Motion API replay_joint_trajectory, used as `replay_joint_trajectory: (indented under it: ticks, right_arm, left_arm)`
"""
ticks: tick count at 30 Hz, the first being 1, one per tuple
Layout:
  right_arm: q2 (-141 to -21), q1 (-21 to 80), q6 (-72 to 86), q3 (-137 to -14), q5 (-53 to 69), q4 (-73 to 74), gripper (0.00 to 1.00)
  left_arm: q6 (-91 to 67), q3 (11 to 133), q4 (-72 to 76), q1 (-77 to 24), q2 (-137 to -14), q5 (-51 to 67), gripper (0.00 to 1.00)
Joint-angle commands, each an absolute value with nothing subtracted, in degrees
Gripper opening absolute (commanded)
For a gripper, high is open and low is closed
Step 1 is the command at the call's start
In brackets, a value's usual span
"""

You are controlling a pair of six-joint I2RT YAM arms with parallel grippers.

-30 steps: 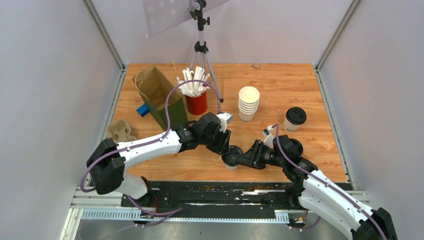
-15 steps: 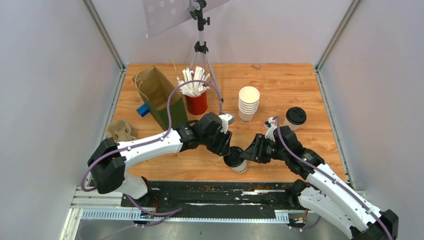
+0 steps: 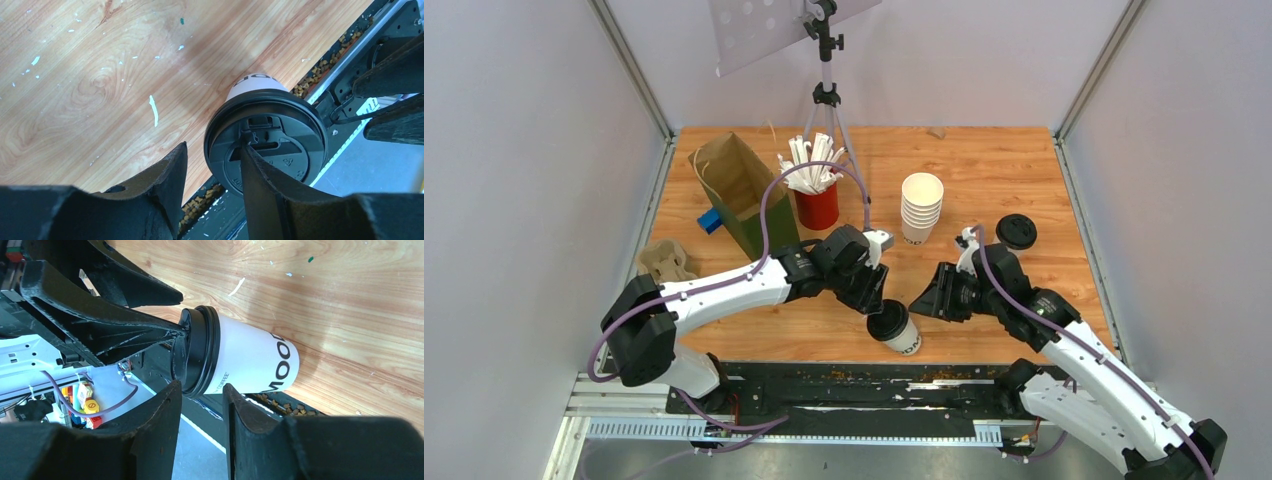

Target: Pack the takeout coffee

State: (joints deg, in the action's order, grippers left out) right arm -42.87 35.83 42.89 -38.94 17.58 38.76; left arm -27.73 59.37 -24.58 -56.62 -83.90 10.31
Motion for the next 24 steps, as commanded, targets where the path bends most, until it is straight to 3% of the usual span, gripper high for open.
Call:
replay_joint_trajectory:
  ticks: [1,5,11,19,24]
  right_arm:
    - [-41.71,36.04,41.35,-39.93,16.47,39.59,0.36]
    - [-40.72,36.06,41.01,-40.38,17.17,41.01,0.37]
    - [-39.09,36.8,40.13,-41.22,19.03,42.52,0.5]
    - [-38.0,39.4,40.3,-41.31,18.41,44.56,0.5]
    - [-37.71,42.88,41.82,-41.0,17.08,44.3,0.56]
  left_arm:
    - [-27.67,61.62,-22.13,-56.93,-84.06,12.73,0.52]
    - [-29.09,60.84,-20.32,-57.39,-83.64,14.13,0.51]
    - [-30.8,59.64,-18.94,-58.72,-83.49,14.64,0.52]
    - [-32.16,59.42,-18.66,-60.71,-82.95,14.22,0.51]
    - [-32.83,58.72,-18.74,-61.14,-81.82,13.65,0.52]
